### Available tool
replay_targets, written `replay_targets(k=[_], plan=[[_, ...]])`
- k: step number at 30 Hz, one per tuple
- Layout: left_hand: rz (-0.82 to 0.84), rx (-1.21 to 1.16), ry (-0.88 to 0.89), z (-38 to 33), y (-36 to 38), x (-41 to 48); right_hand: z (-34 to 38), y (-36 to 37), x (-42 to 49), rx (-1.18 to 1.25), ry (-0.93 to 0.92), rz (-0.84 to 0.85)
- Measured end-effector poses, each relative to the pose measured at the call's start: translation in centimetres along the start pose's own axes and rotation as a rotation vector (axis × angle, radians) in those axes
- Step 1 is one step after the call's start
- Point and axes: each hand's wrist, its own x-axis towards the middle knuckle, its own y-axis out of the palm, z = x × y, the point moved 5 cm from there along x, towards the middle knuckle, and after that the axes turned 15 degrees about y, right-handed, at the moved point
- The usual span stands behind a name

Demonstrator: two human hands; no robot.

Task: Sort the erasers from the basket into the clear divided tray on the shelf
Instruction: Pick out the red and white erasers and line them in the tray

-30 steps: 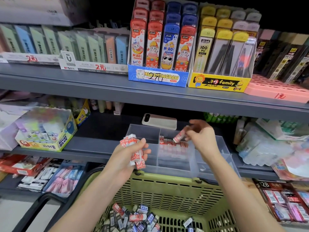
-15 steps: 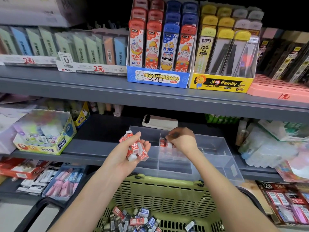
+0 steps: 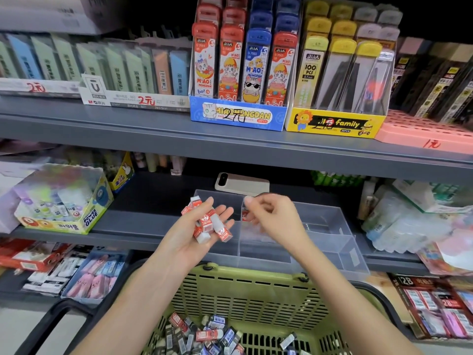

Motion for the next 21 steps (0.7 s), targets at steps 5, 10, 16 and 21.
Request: replay_targets(k=[5,10,16,21], plan=[[0.081,0.051,-0.037,0.9,0.7,-0.2,0.8,2.8,-4.2,0.064,0.009,0.229],[0.069,0.136,0.01,0.1,0.3,-0.1,-1.8,-0.9,-2.2,0.335,0.233,0.12],[-0.012,0.269,-0.053,-0.3,-0.4,-0.3,-3.1,-4.3,2.9,-0.552,0.279,-0.229],[0.0,0.118,-0.113,0.2,-0.2,-0.5,-3.3,-3.1,5.0,-0.698,0.402,-0.119]])
